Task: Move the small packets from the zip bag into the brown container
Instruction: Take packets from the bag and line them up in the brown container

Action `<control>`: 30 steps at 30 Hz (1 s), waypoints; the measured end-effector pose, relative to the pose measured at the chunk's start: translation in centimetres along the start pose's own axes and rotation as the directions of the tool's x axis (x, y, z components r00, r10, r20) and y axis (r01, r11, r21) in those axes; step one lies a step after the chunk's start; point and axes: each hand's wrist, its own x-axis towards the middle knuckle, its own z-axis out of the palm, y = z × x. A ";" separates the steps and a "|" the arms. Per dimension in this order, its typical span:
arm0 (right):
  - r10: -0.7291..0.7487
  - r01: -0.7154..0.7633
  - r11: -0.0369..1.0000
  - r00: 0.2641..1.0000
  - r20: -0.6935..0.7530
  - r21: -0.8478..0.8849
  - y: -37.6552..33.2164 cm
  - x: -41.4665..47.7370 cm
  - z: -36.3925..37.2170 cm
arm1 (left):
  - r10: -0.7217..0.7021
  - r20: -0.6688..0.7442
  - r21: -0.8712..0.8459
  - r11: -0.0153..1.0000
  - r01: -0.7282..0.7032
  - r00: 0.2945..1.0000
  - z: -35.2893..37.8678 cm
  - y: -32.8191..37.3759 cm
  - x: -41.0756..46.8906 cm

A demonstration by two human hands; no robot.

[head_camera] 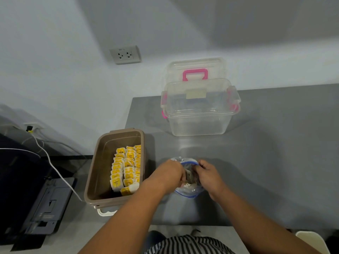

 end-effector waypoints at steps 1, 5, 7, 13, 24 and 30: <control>-0.002 0.002 1.000 1.000 0.004 -0.001 0.0 0.0 0.0 | -0.004 -0.010 0.008 1.000 0.004 1.000 0.1 0.1 0.1; -0.011 0.011 1.000 1.000 0.007 -0.014 0.0 0.1 -0.1 | 0.009 -0.035 0.026 1.000 -0.008 0.999 0.2 0.1 0.6; -0.007 0.007 1.000 1.000 0.010 -0.011 -0.2 0.0 -0.2 | 0.017 -0.052 0.026 1.000 -0.016 0.998 0.0 -0.1 0.6; 0.016 -0.016 1.000 1.000 0.010 0.007 -0.6 0.1 -0.3 | 0.059 -0.256 -0.063 0.995 -0.078 0.965 -0.4 -0.8 0.3; 0.040 -0.041 0.999 0.999 0.033 0.011 -2.0 0.0 0.3 | 0.086 -0.296 -0.038 0.994 -0.102 0.951 -2.0 -1.4 -0.7; 0.033 -0.034 0.999 0.999 0.034 0.027 -2.3 0.1 0.8 | 0.128 -0.415 0.094 0.991 -0.097 0.901 -3.1 -1.5 -1.0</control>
